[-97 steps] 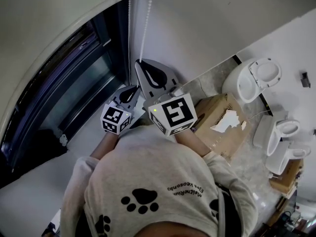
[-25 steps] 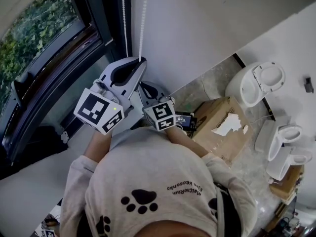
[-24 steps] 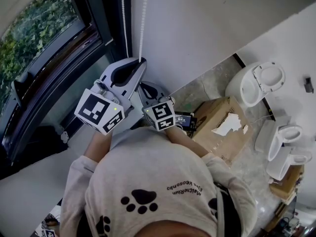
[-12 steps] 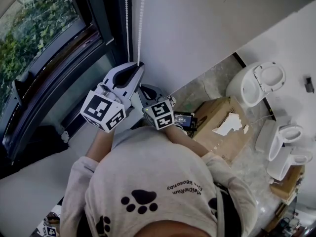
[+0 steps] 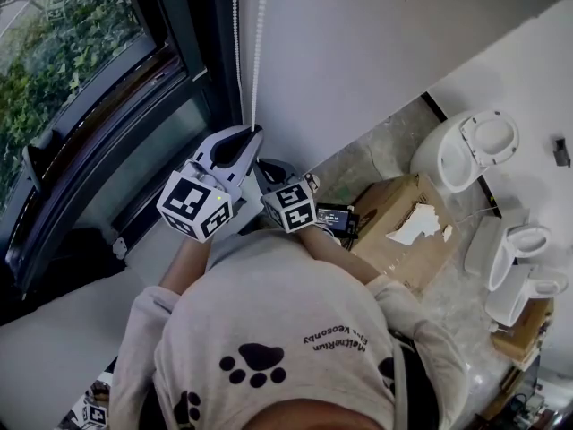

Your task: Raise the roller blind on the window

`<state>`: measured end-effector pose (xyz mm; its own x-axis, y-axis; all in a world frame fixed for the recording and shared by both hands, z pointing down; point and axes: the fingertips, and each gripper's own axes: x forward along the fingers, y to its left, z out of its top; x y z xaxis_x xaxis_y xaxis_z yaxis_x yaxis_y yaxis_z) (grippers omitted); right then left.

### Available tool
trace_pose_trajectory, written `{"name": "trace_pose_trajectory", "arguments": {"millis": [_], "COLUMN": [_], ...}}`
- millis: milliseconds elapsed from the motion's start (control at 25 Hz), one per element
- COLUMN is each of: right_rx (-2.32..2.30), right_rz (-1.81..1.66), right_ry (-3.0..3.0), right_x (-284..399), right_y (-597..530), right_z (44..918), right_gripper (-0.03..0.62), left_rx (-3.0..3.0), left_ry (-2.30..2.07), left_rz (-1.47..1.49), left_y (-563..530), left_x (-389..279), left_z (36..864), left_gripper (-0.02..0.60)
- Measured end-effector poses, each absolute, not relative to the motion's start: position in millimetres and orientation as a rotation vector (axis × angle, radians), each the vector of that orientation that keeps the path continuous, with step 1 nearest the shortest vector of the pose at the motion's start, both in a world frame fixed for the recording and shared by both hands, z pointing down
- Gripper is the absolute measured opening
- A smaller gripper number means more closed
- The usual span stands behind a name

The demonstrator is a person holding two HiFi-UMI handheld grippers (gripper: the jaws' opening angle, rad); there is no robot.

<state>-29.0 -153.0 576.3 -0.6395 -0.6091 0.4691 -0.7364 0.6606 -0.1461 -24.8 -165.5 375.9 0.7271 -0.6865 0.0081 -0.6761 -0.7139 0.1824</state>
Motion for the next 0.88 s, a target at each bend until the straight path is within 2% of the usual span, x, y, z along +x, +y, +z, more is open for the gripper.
{"name": "trace_pose_trajectory", "arguments": {"millis": [480,520,560,600,880], "right_rx": [1.04,1.04,1.039,1.038,1.115], "right_rz": [0.435,0.4,0.36,0.323,0.252], "right_ry": [-2.485,-2.499,-2.516,-2.534,-2.649], "right_x": [-30.6,-31.3,-31.9,-32.5,-16.3], "right_y": [-152.5,-152.7,-152.7,-152.5,-150.0], "right_z": [585.3,580.2,572.0,561.3,474.9], "right_gripper": [0.011,0.032,0.107,0.146,0.121], "left_rx": [2.735,2.737,2.74,2.744,2.774], "left_ry": [-1.077,-1.074,-1.071,-1.07,-1.089], "left_rz": [-0.106,-0.105,-0.103,-0.1,-0.08], "left_y": [-164.9,-164.9,-164.9,-165.1,-170.7], "left_x": [-24.1,-23.4,-22.9,-22.7,-29.3], "left_z": [387.4,387.2,387.1,387.0,388.9], "left_gripper": [0.02,0.02,0.02,0.02,0.02]}}
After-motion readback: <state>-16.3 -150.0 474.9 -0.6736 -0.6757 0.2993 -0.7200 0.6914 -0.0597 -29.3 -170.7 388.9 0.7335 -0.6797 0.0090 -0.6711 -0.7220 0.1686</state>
